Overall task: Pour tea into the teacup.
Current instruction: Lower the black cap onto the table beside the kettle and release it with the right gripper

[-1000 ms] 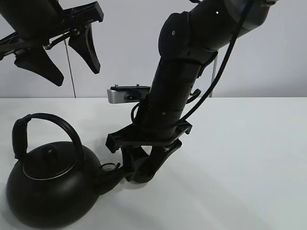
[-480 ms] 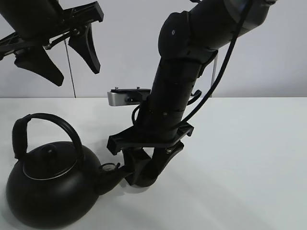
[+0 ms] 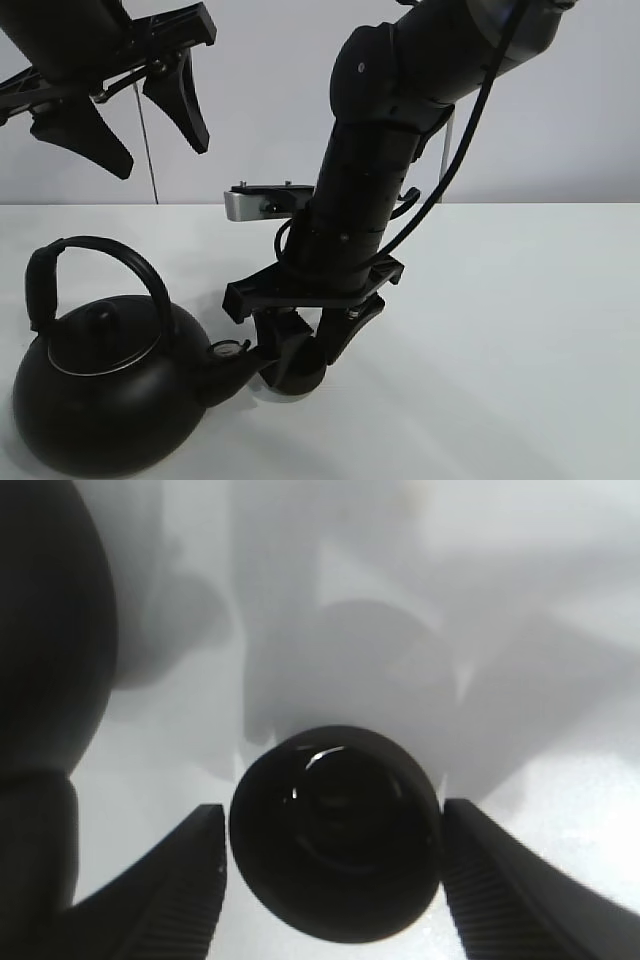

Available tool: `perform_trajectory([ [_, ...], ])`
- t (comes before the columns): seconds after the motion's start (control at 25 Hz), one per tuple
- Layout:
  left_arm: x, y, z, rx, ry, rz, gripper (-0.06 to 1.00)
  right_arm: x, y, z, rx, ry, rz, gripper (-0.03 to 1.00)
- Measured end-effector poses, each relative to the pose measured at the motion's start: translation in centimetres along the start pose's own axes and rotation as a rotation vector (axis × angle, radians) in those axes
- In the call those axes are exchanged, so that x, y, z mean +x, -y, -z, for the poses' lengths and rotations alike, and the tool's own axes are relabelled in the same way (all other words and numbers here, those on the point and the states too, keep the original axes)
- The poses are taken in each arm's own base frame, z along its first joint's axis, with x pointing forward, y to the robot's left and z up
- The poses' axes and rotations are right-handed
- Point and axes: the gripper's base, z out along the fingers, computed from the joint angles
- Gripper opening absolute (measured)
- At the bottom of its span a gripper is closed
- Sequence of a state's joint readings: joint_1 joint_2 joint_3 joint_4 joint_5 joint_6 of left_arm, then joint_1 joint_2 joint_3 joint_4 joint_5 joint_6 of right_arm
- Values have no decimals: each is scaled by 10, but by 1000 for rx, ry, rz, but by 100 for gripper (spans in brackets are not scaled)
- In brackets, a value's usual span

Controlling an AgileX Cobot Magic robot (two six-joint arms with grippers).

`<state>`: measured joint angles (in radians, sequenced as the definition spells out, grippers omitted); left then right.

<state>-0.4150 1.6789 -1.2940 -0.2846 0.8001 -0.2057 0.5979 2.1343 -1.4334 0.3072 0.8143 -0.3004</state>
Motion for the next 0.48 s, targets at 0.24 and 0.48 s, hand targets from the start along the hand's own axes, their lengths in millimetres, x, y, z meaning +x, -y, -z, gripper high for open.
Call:
perform_trajectory([
  [0.24, 0, 0, 0, 0, 0, 0, 49, 0, 0, 0, -1, 0, -9, 43],
  [0.48, 0, 0, 0, 0, 1, 0, 49, -2, -1, 6, -1, 16, -18, 43],
])
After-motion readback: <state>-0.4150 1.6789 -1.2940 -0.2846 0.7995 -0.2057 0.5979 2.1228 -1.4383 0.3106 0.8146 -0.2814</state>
